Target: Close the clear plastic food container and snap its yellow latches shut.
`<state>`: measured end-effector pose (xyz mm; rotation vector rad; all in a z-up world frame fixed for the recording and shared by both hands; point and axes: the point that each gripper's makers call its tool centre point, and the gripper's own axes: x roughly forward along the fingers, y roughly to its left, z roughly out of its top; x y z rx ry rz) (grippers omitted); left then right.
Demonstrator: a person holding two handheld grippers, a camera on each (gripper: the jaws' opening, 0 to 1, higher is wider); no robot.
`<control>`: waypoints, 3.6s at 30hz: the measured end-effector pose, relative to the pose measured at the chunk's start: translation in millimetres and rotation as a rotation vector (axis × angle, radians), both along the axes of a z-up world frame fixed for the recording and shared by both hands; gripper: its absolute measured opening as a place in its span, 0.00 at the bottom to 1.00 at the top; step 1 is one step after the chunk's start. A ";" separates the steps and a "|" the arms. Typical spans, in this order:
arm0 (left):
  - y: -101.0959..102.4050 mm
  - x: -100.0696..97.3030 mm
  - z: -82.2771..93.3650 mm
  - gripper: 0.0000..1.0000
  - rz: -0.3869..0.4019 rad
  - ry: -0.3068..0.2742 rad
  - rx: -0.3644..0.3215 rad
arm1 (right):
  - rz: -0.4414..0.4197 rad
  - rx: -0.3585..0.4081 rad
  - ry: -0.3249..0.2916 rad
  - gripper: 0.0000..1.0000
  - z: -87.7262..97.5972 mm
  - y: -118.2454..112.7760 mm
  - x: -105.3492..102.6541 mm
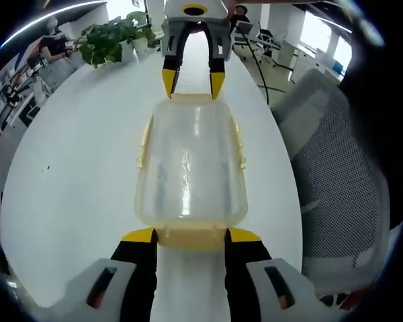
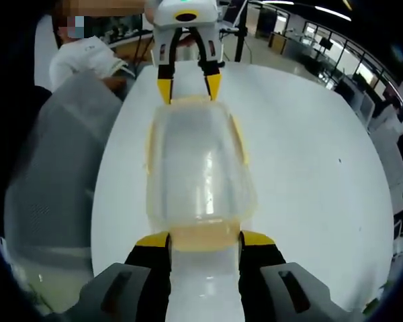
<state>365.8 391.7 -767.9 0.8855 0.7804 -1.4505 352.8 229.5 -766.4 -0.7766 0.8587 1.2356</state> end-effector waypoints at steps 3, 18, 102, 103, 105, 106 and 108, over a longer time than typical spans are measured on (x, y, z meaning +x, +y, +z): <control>-6.2 0.2 0.2 0.38 0.000 0.000 -0.002 | -0.003 0.001 -0.002 0.38 0.2 -5.8 0.7; -30.4 -0.2 1.4 0.38 -0.009 -0.001 -0.003 | -0.016 0.002 -0.006 0.38 0.0 -29.5 -1.2; -79.3 -7.9 -8.4 0.38 -0.014 0.025 0.015 | -0.038 -0.016 0.014 0.38 -9.6 -78.3 -8.8; -79.4 -7.9 -8.5 0.38 -0.015 0.025 0.016 | -0.037 -0.016 0.013 0.38 -10.3 -78.4 -8.8; -79.5 -7.9 -9.3 0.38 -0.017 0.021 0.018 | -0.036 -0.016 0.014 0.38 -10.9 -78.3 -9.7; -79.6 -7.8 -9.6 0.38 -0.017 0.020 0.020 | -0.036 -0.016 0.014 0.38 -10.9 -78.2 -9.8; -79.5 -7.5 -10.0 0.38 -0.016 0.019 0.020 | -0.036 -0.013 0.014 0.38 -11.4 -78.4 -9.3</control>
